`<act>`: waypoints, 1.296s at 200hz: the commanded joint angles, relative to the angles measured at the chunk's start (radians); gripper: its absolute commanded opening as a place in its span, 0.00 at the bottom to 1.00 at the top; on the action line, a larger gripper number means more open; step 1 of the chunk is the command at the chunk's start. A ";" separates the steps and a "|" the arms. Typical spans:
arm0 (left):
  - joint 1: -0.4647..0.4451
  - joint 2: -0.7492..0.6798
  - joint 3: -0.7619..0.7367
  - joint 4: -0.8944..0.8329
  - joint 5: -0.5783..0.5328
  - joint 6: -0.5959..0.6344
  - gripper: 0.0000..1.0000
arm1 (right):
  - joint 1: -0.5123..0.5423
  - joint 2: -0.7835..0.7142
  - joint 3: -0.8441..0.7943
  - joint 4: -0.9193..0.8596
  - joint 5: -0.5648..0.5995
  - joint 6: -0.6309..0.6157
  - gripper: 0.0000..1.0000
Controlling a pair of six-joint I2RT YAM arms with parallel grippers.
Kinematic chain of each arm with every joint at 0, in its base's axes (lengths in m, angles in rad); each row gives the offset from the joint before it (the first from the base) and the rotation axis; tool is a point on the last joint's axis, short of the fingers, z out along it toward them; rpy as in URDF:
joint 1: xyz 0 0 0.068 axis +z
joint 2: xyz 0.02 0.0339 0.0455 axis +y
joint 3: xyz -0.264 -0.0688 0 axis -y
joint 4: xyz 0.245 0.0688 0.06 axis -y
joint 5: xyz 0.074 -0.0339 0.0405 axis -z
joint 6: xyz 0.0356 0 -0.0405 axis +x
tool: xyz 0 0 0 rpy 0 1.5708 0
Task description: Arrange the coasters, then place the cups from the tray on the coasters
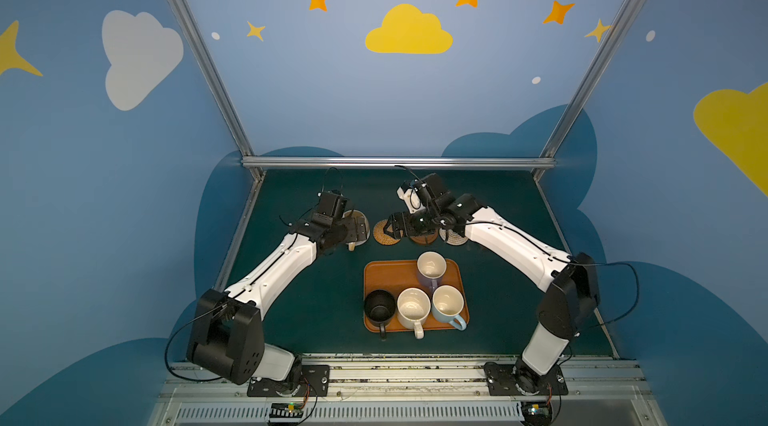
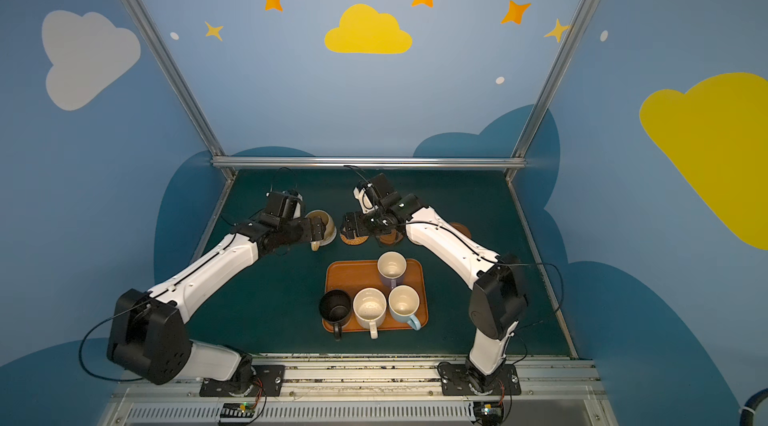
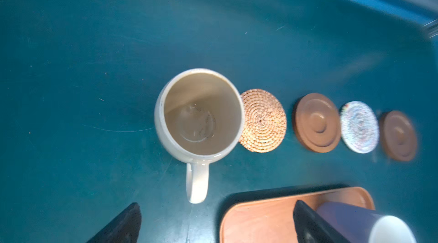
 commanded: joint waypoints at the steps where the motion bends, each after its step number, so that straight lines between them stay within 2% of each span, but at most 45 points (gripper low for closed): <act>1: 0.009 -0.039 0.030 -0.054 0.075 -0.035 1.00 | 0.004 -0.070 -0.038 -0.046 0.045 -0.027 0.91; 18: 0.011 -0.070 0.035 -0.083 0.163 -0.063 0.99 | 0.004 -0.109 -0.062 -0.070 0.047 -0.036 0.91; 42: -0.007 -0.127 -0.040 -0.008 0.400 -0.137 0.99 | 0.005 -0.163 -0.104 -0.126 0.069 -0.036 0.90; 50: -0.034 -0.135 -0.061 0.015 0.438 -0.163 1.00 | 0.005 -0.184 -0.133 -0.133 0.077 -0.029 0.90; 64: -0.076 -0.143 -0.065 -0.017 0.444 -0.183 0.99 | 0.005 -0.222 -0.181 -0.138 0.097 -0.006 0.90; 115: -0.152 -0.199 -0.135 0.034 0.485 -0.215 1.00 | 0.004 -0.298 -0.289 -0.199 0.132 0.035 0.90; 150: -0.191 -0.136 -0.040 -0.063 0.455 -0.154 1.00 | 0.001 -0.280 -0.285 -0.327 0.165 0.075 0.90; 167: -0.203 -0.100 0.023 -0.097 0.468 -0.140 0.99 | 0.001 -0.252 -0.290 -0.373 0.160 0.087 0.90; 189: -0.223 -0.087 0.069 -0.112 0.434 -0.128 1.00 | 0.000 -0.206 -0.284 -0.427 0.139 0.089 0.89; 259: -0.247 -0.084 0.046 -0.104 0.454 -0.159 1.00 | 0.020 -0.210 -0.380 -0.304 0.100 0.073 0.79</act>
